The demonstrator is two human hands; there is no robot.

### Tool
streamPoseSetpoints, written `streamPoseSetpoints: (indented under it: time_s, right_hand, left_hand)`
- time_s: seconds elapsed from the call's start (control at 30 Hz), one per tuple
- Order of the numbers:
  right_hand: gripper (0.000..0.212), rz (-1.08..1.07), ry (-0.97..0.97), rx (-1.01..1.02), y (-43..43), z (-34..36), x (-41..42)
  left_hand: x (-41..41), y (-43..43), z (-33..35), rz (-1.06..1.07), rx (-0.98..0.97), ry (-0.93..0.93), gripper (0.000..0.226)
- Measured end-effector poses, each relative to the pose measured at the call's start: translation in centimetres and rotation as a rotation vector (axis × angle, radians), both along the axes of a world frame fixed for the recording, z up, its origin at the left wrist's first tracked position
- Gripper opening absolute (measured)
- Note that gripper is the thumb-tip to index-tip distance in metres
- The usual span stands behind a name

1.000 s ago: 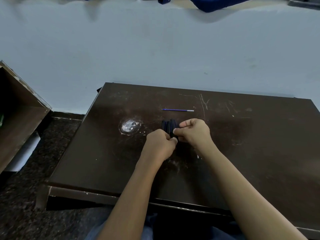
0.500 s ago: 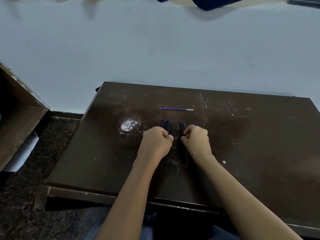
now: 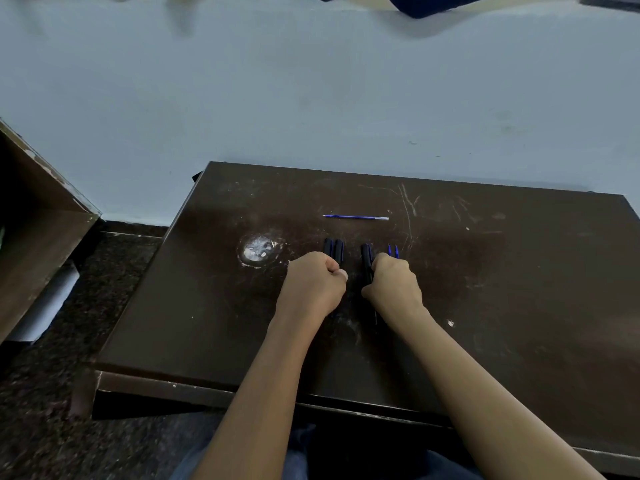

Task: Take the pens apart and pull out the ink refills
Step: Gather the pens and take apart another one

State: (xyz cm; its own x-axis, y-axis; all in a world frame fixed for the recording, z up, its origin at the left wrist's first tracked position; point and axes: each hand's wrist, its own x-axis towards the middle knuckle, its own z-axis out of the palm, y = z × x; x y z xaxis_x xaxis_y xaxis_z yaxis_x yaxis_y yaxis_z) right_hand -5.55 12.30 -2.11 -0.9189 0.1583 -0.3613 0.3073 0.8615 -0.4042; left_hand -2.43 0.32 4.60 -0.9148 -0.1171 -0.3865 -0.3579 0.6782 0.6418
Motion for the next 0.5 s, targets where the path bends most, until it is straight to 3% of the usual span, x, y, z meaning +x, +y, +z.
streamPoseSetpoints:
  time_s: [0.5]
  right_hand:
    - [0.026,-0.018,0.031,-0.065,0.37,-0.56,-0.35]
  left_hand:
    - [0.01,-0.09,0.08,-0.005,-0.005,0.004,0.030]
